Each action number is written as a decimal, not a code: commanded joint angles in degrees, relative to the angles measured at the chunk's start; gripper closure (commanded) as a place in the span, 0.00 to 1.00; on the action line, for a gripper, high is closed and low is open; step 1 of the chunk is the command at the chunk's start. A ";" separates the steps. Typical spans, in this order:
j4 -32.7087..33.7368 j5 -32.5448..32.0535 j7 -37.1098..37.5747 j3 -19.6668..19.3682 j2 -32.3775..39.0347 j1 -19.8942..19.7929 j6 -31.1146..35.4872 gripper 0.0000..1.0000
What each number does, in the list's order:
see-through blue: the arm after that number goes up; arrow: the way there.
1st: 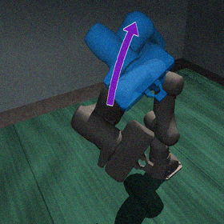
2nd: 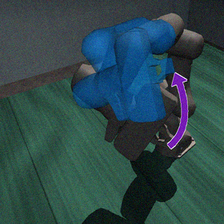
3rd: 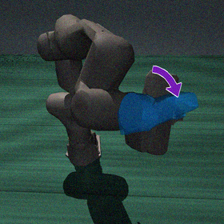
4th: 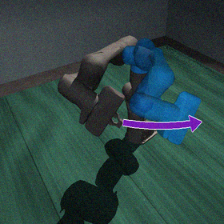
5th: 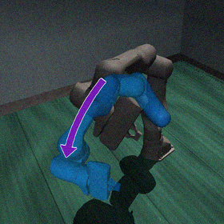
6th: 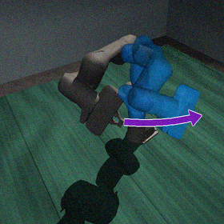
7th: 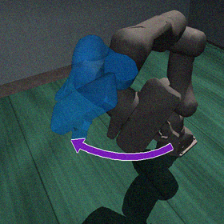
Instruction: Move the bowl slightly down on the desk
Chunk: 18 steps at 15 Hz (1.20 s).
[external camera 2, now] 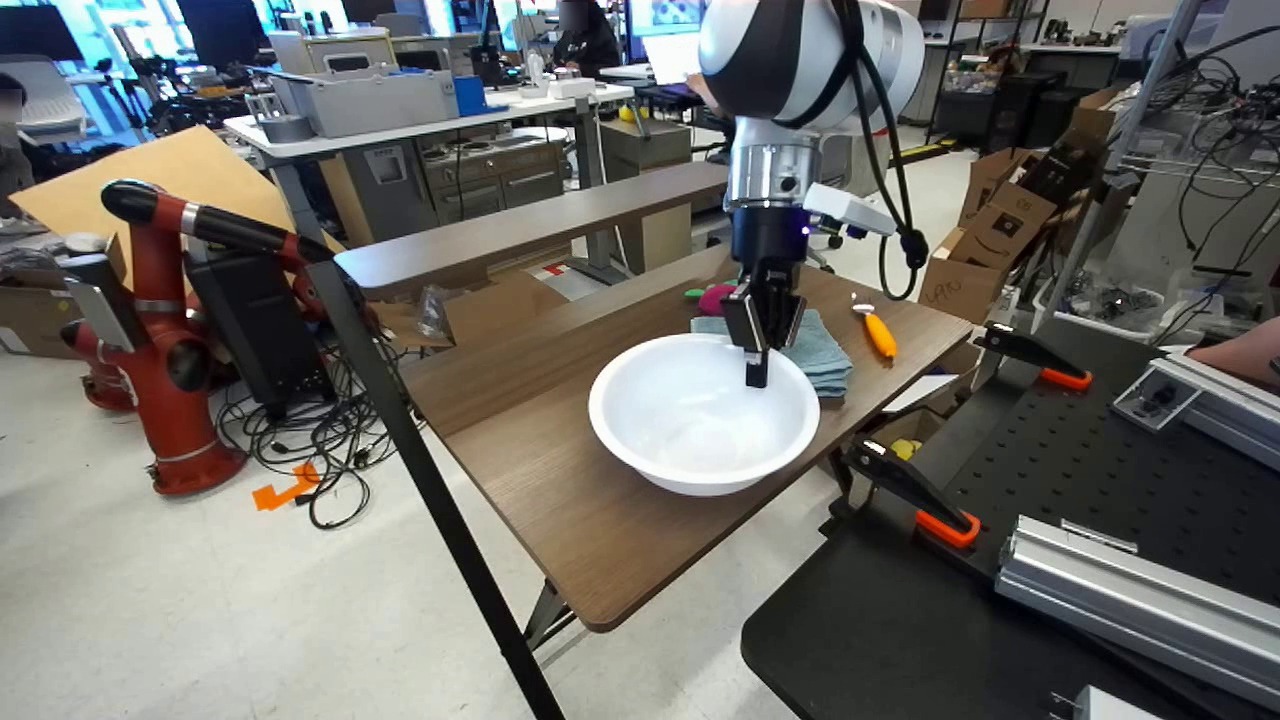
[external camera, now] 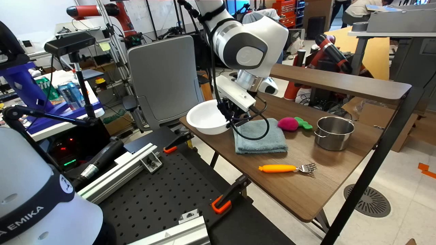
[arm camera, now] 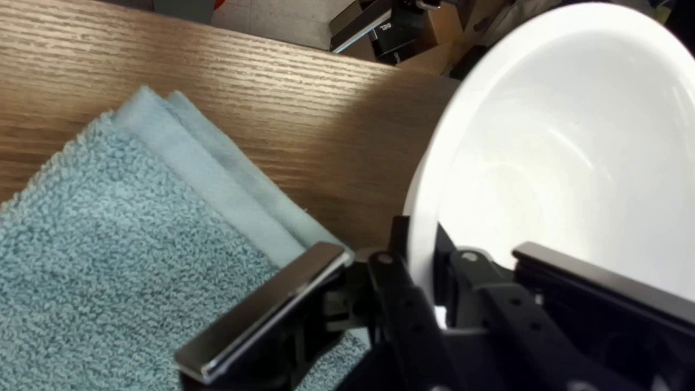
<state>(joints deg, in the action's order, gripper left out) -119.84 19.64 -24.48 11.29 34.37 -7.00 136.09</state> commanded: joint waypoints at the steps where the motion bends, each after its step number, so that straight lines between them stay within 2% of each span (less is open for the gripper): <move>1: -0.27 0.25 -1.14 0.75 -0.28 -0.72 -0.62 0.98; 2: -0.17 -0.10 -1.16 0.66 -0.25 -0.64 -1.13 0.98; 3: -0.12 -0.53 -1.51 0.60 -0.20 -0.61 -1.78 0.66; 4: -0.18 -0.62 -1.69 0.58 -0.20 -0.57 -1.88 0.65; 12: -0.84 -0.56 -2.51 0.57 -1.26 -0.44 -2.72 0.07; 13: -1.14 -0.68 -2.52 0.59 -1.67 -0.37 -2.83 0.01; 14: -1.49 -0.68 -2.74 0.69 -2.14 -0.38 -2.84 0.00; 18: -4.88 -1.23 -2.92 0.63 -6.75 0.41 -2.14 0.00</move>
<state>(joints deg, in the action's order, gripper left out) -120.86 19.47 -26.90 11.82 32.56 -6.85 133.92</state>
